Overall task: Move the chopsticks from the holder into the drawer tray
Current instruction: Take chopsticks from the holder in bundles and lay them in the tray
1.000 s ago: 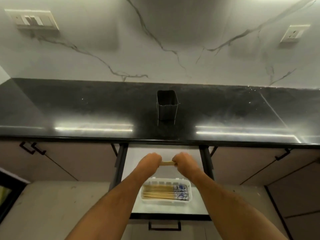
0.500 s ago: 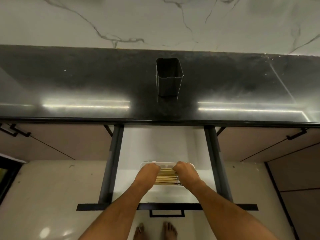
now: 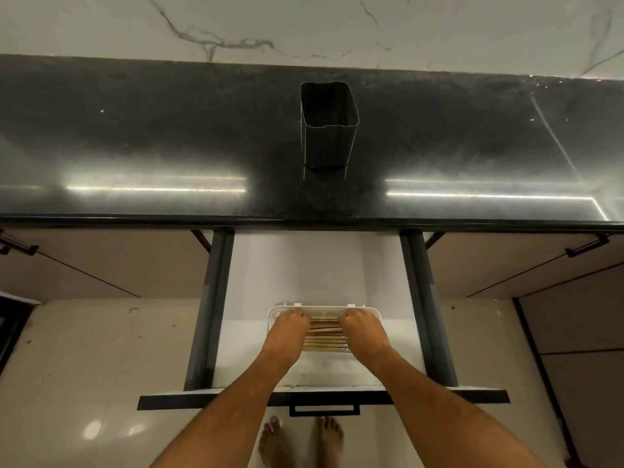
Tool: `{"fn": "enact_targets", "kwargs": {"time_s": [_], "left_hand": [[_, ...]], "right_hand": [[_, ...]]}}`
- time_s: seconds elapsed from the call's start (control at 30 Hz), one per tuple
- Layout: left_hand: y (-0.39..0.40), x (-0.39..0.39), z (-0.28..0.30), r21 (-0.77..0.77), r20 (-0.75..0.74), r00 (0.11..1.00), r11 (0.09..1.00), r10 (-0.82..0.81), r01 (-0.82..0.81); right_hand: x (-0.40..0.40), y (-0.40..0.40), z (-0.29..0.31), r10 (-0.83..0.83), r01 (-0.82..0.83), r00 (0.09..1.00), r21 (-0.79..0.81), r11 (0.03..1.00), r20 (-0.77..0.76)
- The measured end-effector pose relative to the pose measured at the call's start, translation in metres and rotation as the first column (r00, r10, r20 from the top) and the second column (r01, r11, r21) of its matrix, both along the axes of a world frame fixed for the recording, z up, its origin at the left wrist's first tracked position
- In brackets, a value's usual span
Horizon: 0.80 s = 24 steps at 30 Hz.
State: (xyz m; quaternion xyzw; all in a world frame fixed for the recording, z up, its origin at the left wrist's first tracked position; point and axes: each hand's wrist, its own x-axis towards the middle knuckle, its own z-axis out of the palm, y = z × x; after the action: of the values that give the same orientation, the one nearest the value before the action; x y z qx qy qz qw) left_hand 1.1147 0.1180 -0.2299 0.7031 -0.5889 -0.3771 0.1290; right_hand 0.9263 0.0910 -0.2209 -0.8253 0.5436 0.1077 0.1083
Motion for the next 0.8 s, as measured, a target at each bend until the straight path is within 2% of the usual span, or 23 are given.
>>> {"fn": "enact_targets", "kwargs": {"time_s": [0.07, 0.13, 0.17, 0.27, 0.43, 0.5, 0.57, 0.63, 0.73, 0.8], "left_hand": [[-0.001, 0.001, -0.002, -0.021, 0.151, 0.974, 0.985, -0.168, 0.173], [0.000, 0.004, -0.003, -0.042, 0.289, 0.908, 0.943, -0.304, 0.329], [-0.001, 0.004, -0.002, -0.058, 0.283, 0.917, 0.950, -0.280, 0.308], [0.003, 0.000, -0.001, -0.037, 0.189, 0.977, 0.993, -0.101, 0.110], [-0.002, 0.003, -0.013, -0.061, 0.314, 0.915, 0.956, -0.255, 0.287], [0.002, 0.004, -0.010, -0.077, 0.332, 0.909, 0.953, -0.253, 0.293], [0.003, 0.003, -0.006, -0.105, 0.277, 0.936, 0.962, -0.216, 0.253], [0.003, 0.006, -0.003, -0.170, 0.313, 0.925, 0.945, -0.217, 0.280], [0.001, 0.010, 0.004, -0.321, 0.284, 0.949, 0.919, -0.138, 0.230], [0.002, 0.013, 0.011, -0.447, 0.207, 0.978, 0.889, -0.003, 0.097]], "right_hand": [[-0.001, 0.000, 0.000, 0.015, -0.015, 1.000, -0.007, 1.000, -0.005], [-0.002, 0.001, -0.002, 0.013, -0.013, 1.000, -0.009, 1.000, -0.007], [-0.002, 0.002, -0.003, 0.013, -0.013, 1.000, -0.010, 1.000, -0.009], [0.000, 0.004, -0.009, 0.007, -0.007, 1.000, -0.016, 1.000, -0.010], [-0.001, 0.003, -0.020, -0.002, 0.002, 1.000, -0.025, 1.000, 0.030], [-0.003, 0.003, -0.023, -0.002, 0.003, 0.999, -0.030, 1.000, 0.048], [-0.005, 0.006, -0.022, -0.001, 0.004, 0.998, -0.046, 0.999, 0.068], [-0.010, 0.008, -0.019, -0.008, 0.020, 0.990, -0.086, 0.996, 0.139], [-0.020, 0.010, -0.010, -0.050, 0.135, 0.934, -0.220, 0.966, 0.353], [-0.024, 0.010, -0.005, -0.127, 0.293, 0.861, -0.275, 0.916, 0.492]]}}
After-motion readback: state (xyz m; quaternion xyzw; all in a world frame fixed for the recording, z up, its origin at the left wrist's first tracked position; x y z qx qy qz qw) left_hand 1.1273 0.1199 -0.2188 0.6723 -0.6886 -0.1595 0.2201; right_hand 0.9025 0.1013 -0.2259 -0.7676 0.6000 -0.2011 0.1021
